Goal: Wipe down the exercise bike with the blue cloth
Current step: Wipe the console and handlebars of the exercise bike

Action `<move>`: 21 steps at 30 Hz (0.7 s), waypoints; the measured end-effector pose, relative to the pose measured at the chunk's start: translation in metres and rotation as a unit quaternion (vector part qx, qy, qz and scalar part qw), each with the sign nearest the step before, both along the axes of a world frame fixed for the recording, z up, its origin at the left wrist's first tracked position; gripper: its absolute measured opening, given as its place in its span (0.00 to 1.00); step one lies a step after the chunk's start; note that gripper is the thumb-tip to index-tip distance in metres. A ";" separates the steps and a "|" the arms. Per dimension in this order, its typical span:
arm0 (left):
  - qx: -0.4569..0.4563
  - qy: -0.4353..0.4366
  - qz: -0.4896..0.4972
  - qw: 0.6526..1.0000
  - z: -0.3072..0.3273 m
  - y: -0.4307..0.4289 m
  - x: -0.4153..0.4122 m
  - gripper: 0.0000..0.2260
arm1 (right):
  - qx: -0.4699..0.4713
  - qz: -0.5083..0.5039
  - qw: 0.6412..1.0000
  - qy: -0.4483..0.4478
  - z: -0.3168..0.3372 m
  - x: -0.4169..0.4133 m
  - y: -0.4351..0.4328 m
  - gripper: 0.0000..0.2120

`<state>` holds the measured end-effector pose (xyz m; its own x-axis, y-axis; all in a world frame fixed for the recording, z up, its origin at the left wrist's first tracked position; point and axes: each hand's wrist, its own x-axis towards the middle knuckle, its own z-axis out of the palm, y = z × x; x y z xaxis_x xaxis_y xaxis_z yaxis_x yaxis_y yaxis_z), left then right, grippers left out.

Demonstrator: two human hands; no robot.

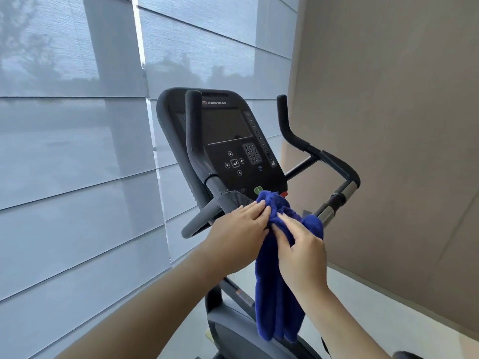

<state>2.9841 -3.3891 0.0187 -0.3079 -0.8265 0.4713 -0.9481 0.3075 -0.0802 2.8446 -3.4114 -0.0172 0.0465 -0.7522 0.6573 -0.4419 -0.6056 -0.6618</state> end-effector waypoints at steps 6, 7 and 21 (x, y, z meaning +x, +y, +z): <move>0.010 -0.042 -0.020 0.999 0.020 -0.026 0.059 0.23 | 0.007 -0.015 0.998 0.068 0.024 0.049 -0.006 0.15; 0.007 -0.041 -0.020 0.999 0.022 -0.030 0.069 0.23 | 0.006 -0.023 0.995 0.095 0.029 0.059 -0.009 0.16; 0.013 -0.058 -0.164 0.985 0.035 -0.044 0.049 0.22 | 0.100 -0.038 0.968 0.229 0.023 0.013 -0.011 0.22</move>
<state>3.0328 -3.4336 0.0539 -0.6105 -0.6856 0.3966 -0.7828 0.5984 -0.1706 2.8578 -3.4224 0.0060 0.2381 -0.8747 0.4222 -0.7548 -0.4402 -0.4863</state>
